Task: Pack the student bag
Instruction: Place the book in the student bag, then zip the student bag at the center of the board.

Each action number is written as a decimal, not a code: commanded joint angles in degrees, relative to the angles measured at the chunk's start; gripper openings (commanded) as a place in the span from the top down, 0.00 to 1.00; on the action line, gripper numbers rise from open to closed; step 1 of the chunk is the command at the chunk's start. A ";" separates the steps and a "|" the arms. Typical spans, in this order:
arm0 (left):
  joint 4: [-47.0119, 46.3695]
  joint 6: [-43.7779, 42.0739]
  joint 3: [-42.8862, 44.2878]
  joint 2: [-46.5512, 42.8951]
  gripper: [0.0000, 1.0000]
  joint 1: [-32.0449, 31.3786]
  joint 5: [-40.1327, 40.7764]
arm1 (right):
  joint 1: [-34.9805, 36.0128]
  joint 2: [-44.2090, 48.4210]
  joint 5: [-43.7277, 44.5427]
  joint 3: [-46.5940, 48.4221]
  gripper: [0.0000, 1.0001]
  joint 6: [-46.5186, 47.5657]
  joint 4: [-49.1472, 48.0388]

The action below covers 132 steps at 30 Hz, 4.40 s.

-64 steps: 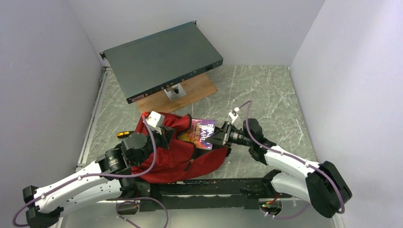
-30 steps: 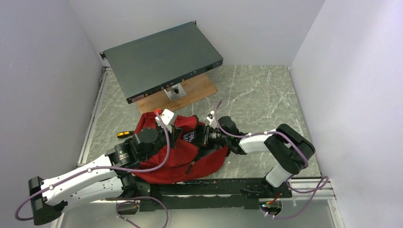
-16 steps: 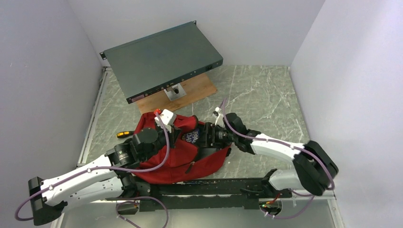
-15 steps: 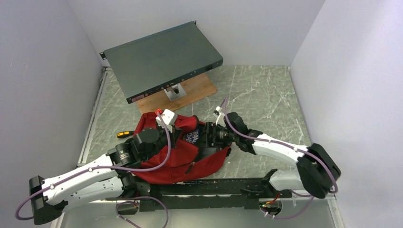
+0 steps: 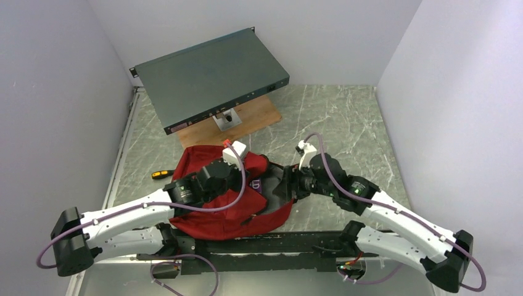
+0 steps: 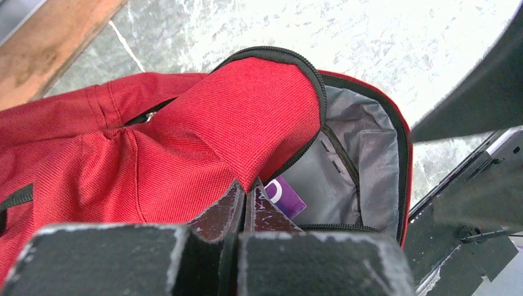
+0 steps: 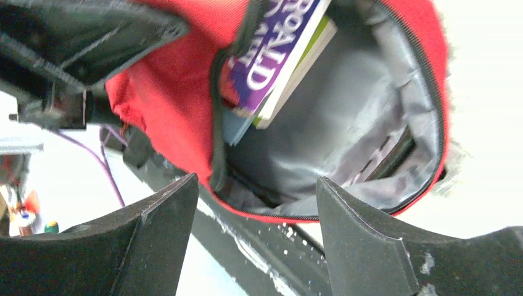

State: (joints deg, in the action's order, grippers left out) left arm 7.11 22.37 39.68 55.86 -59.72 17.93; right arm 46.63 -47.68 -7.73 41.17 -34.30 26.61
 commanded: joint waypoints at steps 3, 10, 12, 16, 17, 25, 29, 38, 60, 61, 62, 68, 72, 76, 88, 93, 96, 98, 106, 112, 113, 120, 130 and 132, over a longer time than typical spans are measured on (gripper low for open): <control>-4.29 4.71 1.48 1.70 1.00 -0.22 -0.58 | 15.89 -1.32 8.92 3.83 0.29 -5.38 5.78; 0.43 5.14 3.16 1.02 1.00 -0.22 -0.40 | 30.29 -15.26 19.44 10.82 0.33 -15.86 5.47; 2.44 5.31 4.51 1.54 1.00 -0.22 -0.86 | 32.76 -18.48 22.48 12.67 0.32 -15.97 6.29; 3.17 4.85 5.27 1.98 1.00 -0.21 -3.27 | 43.81 -17.02 34.46 6.67 0.28 -2.28 -5.55; 3.28 4.76 5.35 1.98 1.00 -0.22 -3.66 | 46.72 -16.29 38.26 5.62 0.28 1.74 -9.03; 5.29 4.16 6.80 2.59 1.00 -0.13 -5.03 | 54.59 -20.73 46.61 -6.02 0.26 35.40 -37.17; 5.40 4.44 7.08 2.95 1.00 -0.13 -5.48 | 54.77 -20.23 39.69 -14.79 0.28 52.21 -51.92; 5.82 3.57 8.02 2.59 1.00 -0.13 -5.88 | 52.51 -20.88 33.86 -16.81 0.36 61.58 -55.97; 6.79 4.28 8.33 1.76 1.00 0.05 -6.39 | 50.33 -29.49 39.55 -16.05 0.49 68.31 -63.14; 6.78 4.38 8.31 1.84 1.00 0.07 -6.37 | 50.38 -29.35 40.33 -16.03 0.58 68.41 -63.25; 6.96 4.51 8.38 2.00 1.00 0.13 -6.37 | 50.32 -29.13 41.17 -15.95 0.67 68.29 -63.06; 7.30 4.45 7.99 2.45 0.99 0.13 -6.20 | 49.50 -24.14 38.24 -16.19 1.00 62.27 -56.99; 8.38 3.27 8.76 2.77 0.74 0.22 -5.67 | 48.71 -19.70 35.64 -17.86 1.00 54.69 -55.10; 10.45 1.45 9.43 1.75 0.28 0.31 -4.40 | 47.04 -15.66 33.28 -20.17 1.00 47.28 -56.09; 13.50 2.68 -3.70 -21.64 0.00 0.40 -10.42 | 42.76 -9.20 32.02 -28.49 1.00 26.90 -67.28; 12.67 2.15 -7.98 -27.04 0.07 0.40 -21.11 | 41.72 -10.07 31.64 -28.76 1.00 25.78 -70.22; 11.67 3.36 -8.82 -25.66 0.15 0.40 -27.25 | 41.11 -10.30 31.29 -27.89 1.00 24.20 -69.72; 9.03 3.80 -10.56 -23.19 0.11 0.40 -32.26 | 40.94 -10.07 31.02 -28.91 1.00 22.68 -71.62; 1.58 8.62 -17.89 -21.29 0.13 -1.23 -24.70 | 38.97 -9.68 31.54 -29.20 1.00 17.99 -71.49; -9.13 4.56 -25.23 -26.47 0.13 -4.04 -14.04 | 37.52 -7.41 31.75 -29.50 1.00 15.94 -70.43; -10.48 3.59 -25.83 -26.67 0.14 -4.49 -13.46 | 37.41 -6.96 31.91 -29.33 1.00 15.67 -69.76; -15.28 -3.34 -23.57 -19.74 0.30 -5.23 -21.00 | 37.30 -5.30 33.29 -30.74 1.00 15.24 -72.09; -19.28 -0.20 -23.20 -11.17 0.26 -5.31 -26.96 | 37.30 -1.16 33.00 -29.94 1.00 16.65 -69.90; -16.89 -0.05 -22.35 -10.53 0.37 -5.31 -25.32 | 37.30 -0.27 33.29 -29.29 1.00 16.93 -68.44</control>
State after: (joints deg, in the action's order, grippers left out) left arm -10.11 21.26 14.92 43.90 -64.51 -4.25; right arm 84.29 -50.81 23.70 10.22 -18.15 -38.89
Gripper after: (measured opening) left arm 0.720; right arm 0.013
